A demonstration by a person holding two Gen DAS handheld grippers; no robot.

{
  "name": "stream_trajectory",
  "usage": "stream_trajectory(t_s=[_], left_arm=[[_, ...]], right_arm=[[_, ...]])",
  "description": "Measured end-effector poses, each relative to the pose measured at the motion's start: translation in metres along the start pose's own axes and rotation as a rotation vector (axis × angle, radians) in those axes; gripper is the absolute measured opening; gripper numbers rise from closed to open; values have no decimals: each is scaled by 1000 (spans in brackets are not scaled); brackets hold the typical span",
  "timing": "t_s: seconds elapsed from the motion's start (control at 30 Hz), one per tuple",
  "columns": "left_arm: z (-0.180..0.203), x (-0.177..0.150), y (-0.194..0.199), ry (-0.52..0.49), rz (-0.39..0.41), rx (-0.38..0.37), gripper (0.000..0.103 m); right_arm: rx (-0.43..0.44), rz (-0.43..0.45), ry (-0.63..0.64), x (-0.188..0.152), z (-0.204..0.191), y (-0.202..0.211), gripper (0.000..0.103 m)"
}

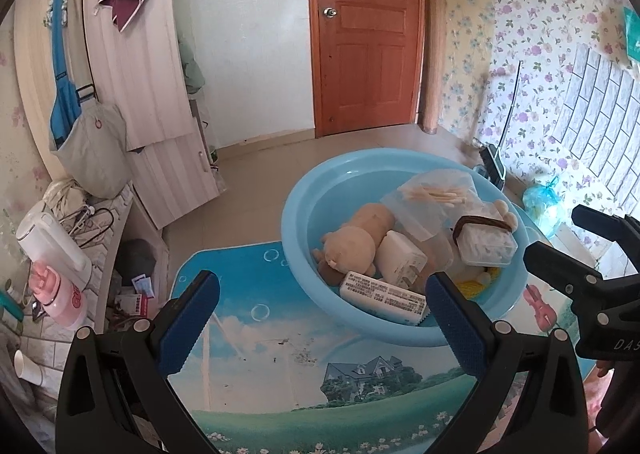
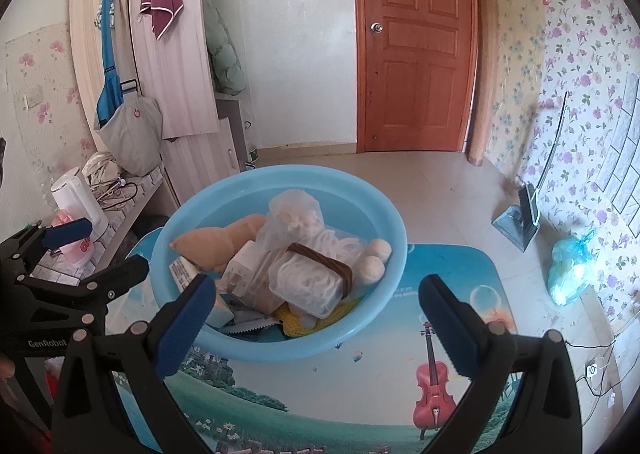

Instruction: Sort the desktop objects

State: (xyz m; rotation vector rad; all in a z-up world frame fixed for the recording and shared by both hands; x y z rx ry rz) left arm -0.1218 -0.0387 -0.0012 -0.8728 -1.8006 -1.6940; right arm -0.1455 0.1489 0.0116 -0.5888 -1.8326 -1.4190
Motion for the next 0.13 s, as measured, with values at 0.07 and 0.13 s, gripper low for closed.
stream_trajectory(t_s=[0.07, 0.13], left_arm=[[-1, 0, 0, 5, -1, 1, 103], [-3, -1, -2, 6, -3, 10, 103]], right_arm=[[-1, 1, -2, -1, 1, 0, 103], [-8, 5, -8, -1, 4, 0, 103]])
Point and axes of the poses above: each gripper's, at about its wrist camera, not at the fingertips, and y roughly against the way its jaws point, z to its right, x to its top, the point moved 1 cm from there along -y, roughly the way its jaws point, and after that the axes turned 5 degrees about -y, right-handed, at the moved point
